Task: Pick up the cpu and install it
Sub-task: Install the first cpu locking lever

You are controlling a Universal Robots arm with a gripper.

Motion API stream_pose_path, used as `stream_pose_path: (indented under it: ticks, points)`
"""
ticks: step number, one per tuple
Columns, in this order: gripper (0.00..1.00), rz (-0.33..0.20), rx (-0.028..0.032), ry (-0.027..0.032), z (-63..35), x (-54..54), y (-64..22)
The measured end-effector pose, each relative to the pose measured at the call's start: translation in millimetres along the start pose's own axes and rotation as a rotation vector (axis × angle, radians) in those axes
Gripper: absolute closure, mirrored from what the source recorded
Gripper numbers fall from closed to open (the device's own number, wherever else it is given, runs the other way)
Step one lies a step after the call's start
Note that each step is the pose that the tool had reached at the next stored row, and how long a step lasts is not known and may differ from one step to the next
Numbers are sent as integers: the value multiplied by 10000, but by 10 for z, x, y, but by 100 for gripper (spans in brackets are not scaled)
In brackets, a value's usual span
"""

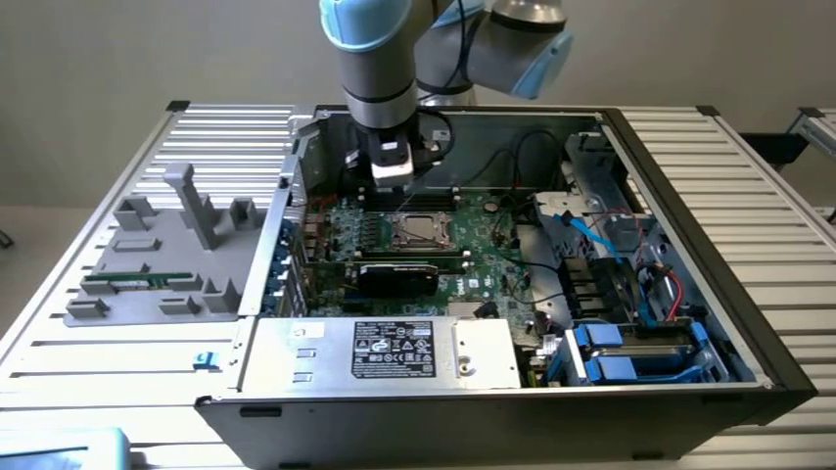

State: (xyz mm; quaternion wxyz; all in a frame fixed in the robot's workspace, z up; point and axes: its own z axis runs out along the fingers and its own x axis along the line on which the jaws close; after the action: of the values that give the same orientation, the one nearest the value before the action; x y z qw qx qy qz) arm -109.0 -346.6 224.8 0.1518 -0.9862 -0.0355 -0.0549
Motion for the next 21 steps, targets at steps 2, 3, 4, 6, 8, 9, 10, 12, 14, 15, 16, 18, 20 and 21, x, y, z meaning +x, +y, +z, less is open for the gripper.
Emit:
stream_pose_path:
  ticks: [2, 3, 4, 6, 8, 9, 10, 12, 14, 15, 16, 18, 20, 21]
  points:
    - [89, 22, 1, 9, 15, -31, 3]
    - [89, 26, 3, 12, 16, -37, 4]
    - [89, 25, 2, 11, 16, -36, 4]
    - [89, 25, 2, 10, 16, -36, 4]
    - [89, 60, -1, 27, 17, -39, 4]
    - [89, 146, -14, 77, 19, -39, 4]
    - [89, 233, -24, 128, 21, -38, 5]
    - [89, 395, -29, 226, 25, -39, 7]
    - [89, 515, -8, 338, 28, -39, 7]
    - [89, 576, 11, 400, 31, -40, 8]
    - [89, 635, 33, 443, 35, -42, 8]
    - [89, 756, 68, 488, 50, -53, 12]
    - [89, 862, 54, 520, 67, -66, 17]
    - [89, 935, 44, 544, 76, -70, 19]
